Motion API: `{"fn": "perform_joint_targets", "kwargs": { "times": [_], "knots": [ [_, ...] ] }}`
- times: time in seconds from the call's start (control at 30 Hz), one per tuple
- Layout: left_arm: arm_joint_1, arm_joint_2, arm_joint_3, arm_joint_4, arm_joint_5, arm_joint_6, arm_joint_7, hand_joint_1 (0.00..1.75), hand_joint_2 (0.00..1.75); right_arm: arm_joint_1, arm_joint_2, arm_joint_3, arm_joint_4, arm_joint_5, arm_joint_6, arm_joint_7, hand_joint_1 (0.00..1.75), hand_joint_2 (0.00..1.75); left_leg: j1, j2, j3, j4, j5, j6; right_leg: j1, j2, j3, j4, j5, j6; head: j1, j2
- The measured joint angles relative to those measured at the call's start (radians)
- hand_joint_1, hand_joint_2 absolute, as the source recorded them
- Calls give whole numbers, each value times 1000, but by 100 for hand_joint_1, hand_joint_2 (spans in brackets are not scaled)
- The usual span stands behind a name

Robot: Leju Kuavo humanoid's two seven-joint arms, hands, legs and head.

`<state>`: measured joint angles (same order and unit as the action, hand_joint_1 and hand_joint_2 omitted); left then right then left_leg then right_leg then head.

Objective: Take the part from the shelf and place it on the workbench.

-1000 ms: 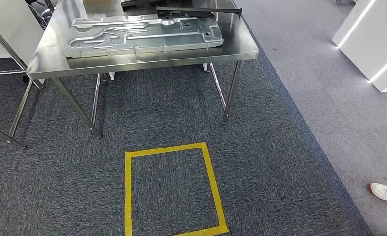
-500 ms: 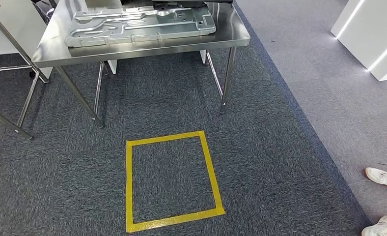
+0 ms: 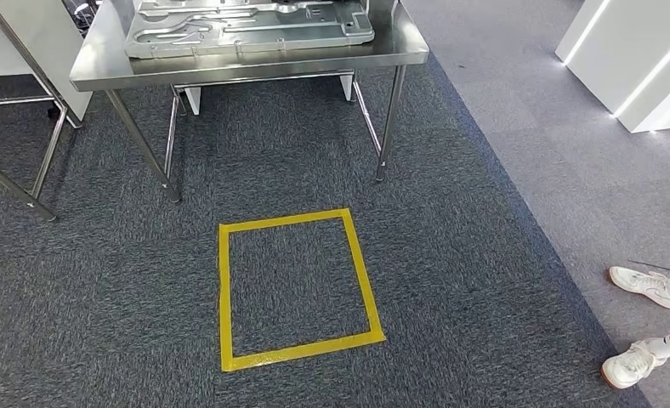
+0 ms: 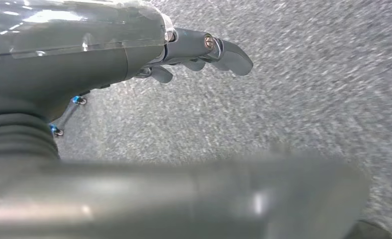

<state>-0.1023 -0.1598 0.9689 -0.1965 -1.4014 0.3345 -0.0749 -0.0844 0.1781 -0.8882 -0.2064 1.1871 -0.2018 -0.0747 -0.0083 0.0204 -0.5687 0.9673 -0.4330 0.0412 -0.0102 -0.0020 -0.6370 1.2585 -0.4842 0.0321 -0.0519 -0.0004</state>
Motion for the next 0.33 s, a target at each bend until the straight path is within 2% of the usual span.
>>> {"fn": "perform_joint_targets", "kwargs": {
  "times": [0.03,0.07,0.1,0.13,0.17,0.2,0.23,0.27,0.3,0.33],
  "knots": [
    [0,-1,0,0,0,0,6,0,175,-1,0,4,0,10,-2,-17,0,175,-2,0,-10,5,8,-2,4,0,66,-77,4,-9,0,0],
    [0,-2,0,0,-1,0,12,0,175,-3,-1,10,0,24,-12,-29,0,175,-4,0,-17,10,14,-5,8,-1,135,-167,-13,-18,0,0],
    [0,-3,-1,0,-1,0,18,0,175,-6,-1,18,0,40,-26,-37,0,175,-5,1,-21,15,20,-8,12,-2,189,-243,-38,-26,0,0],
    [0,-4,-4,0,2,0,21,0,175,-8,-1,30,-1,53,-41,-41,0,175,-6,2,-24,19,25,-13,15,-2,221,-292,-57,-32,0,0],
    [1,-4,-10,0,9,-1,24,0,175,-9,0,44,0,60,-52,-44,0,175,-7,3,-27,21,32,-18,15,-2,229,-315,-64,-38,0,0],
    [3,-3,-21,-1,22,-4,25,0,175,-8,0,60,0,58,-57,-47,0,131,-6,2,-32,24,34,-24,13,-3,225,-318,-60,-44,0,0],
    [6,-1,-34,-2,40,-7,26,0,131,-7,-1,77,-1,48,-58,-48,0,87,-5,-2,-39,37,22,-30,10,-4,219,-319,-53,-51,0,0],
    [11,1,-48,-4,61,-12,28,0,87,-5,-3,93,-2,32,-57,-49,0,44,-3,-6,-50,65,-4,-36,8,-6,214,-320,-45,-57,0,0],
    [18,3,-62,-5,84,-18,29,0,44,-3,-4,109,-4,13,-55,-48,0,0,1,-10,-70,117,-44,-42,7,-8,206,-320,-38,-62,0,0],
    [21,4,-69,-5,95,-20,30,0,0,-2,-5,116,-4,3,-53,-48,0,0,2,-12,-80,145,-68,-44,7,-9,202,-320,-35,-64,0,0]
  ]
}}
